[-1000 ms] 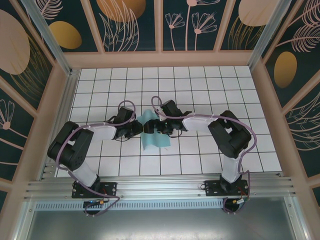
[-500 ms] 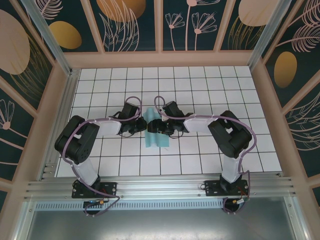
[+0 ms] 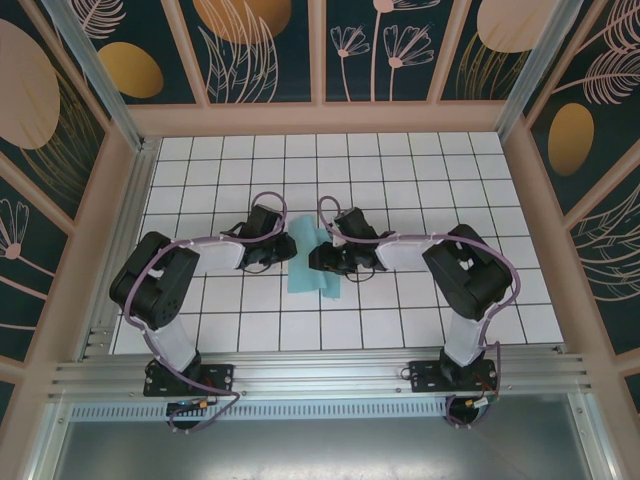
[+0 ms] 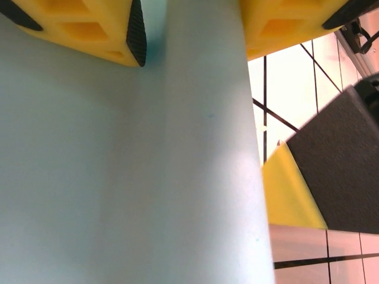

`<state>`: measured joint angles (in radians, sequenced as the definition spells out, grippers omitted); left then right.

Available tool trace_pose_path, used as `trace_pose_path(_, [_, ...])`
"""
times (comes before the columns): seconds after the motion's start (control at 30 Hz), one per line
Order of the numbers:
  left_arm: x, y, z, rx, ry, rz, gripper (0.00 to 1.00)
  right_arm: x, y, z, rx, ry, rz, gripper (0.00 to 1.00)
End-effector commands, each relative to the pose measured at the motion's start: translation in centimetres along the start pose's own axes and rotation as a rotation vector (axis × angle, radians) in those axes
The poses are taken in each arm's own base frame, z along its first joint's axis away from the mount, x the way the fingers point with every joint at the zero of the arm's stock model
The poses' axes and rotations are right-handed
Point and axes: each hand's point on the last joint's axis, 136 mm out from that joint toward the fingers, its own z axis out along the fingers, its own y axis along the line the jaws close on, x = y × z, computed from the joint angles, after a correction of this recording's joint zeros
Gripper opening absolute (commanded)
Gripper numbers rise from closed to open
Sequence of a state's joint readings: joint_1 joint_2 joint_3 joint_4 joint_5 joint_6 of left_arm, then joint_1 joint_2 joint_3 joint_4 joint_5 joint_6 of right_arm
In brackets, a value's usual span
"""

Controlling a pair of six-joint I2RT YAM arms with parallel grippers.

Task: Fold a paper plane with a square sheet of paper (pick it up from the middle)
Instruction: Fold the square sheet of paper in half at the center of the table.

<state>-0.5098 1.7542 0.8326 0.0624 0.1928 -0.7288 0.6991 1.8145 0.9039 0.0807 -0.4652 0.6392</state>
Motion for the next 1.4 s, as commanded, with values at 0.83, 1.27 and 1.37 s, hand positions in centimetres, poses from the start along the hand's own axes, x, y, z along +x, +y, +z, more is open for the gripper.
trace_pose_path(0.83, [-4.8,-1.6,-9.9,0.136,-0.310,-0.080,0.99,-1.6,8.1,-6.5,-0.439,-0.076,-0.066,0.26])
trace_pose_path(1.27, [0.0,-2.4,-7.0,0.286,-0.120,-0.121,0.79,-0.2,-0.2,-3.2,-0.241,-0.002,0.063,0.26])
trace_pose_path(1.37, [0.4,-2.9,-6.3,0.311,-0.096,-0.124,0.74,0.1,-1.2,-3.0,-0.215,0.010,0.076,0.27])
